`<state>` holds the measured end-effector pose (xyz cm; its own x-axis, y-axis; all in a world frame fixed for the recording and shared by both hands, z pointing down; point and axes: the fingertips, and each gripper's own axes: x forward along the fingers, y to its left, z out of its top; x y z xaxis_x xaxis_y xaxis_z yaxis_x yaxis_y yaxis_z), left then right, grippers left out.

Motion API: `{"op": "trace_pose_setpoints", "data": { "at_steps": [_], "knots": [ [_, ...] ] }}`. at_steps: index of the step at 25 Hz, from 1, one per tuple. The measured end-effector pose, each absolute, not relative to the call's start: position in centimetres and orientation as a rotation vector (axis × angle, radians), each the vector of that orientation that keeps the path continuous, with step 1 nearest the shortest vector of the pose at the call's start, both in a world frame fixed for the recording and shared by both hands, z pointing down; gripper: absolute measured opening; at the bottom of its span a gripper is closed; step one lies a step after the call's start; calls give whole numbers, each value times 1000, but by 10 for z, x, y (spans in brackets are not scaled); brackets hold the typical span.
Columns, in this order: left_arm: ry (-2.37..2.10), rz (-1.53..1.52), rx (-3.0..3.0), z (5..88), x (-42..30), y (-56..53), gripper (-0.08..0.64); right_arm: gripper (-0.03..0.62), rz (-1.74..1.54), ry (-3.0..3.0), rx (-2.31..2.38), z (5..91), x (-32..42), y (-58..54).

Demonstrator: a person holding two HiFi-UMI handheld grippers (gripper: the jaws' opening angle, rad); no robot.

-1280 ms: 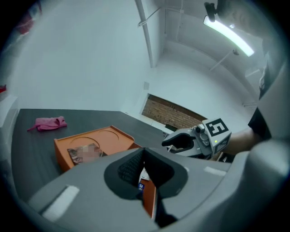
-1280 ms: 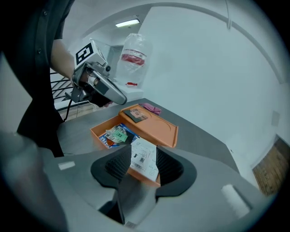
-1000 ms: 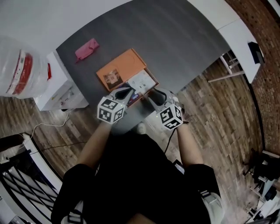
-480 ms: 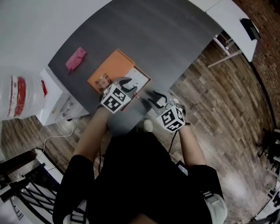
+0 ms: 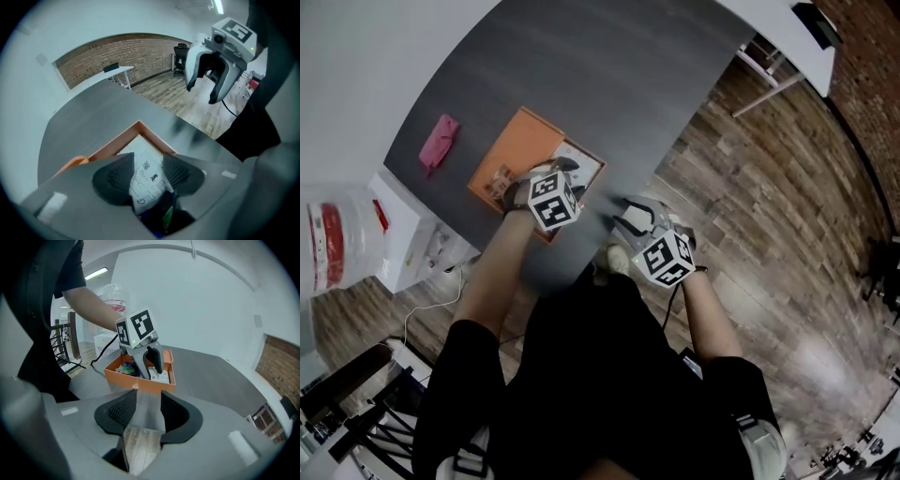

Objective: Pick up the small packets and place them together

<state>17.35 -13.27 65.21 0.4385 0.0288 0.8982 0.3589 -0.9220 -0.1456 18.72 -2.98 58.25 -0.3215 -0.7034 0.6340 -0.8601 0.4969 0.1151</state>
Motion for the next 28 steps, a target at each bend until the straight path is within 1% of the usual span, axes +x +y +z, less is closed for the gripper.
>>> {"op": "trace_pose_setpoints", "data": {
  "at_steps": [3,11,14,20,24,25,28],
  "knots": [
    [-397,-1510,-2314,663,172,-130,192,166,344,-2101,1294,585,190,-24],
    [-401,-1538,-2228,677,175,-130,185,164,371,-2096,1324,586,193,-23],
    [-390,-1545,-2225,676,178,-131,152,161,368,-2099,1323,584,194,-25],
    [-328,-1581,-2304,670,171,-132,138,160,353,-2113,1299,584,191,-30],
    [-234,-1544,-2401,661,166,-135,128,156,337,-2133,1267,584,186,-36],
    [-213,-1530,-2430,657,165,-135,97,156,332,-2139,1258,583,184,-38],
    [-179,-1492,-2491,649,164,-133,89,155,315,-2155,1240,581,180,-43]
  ]
}}
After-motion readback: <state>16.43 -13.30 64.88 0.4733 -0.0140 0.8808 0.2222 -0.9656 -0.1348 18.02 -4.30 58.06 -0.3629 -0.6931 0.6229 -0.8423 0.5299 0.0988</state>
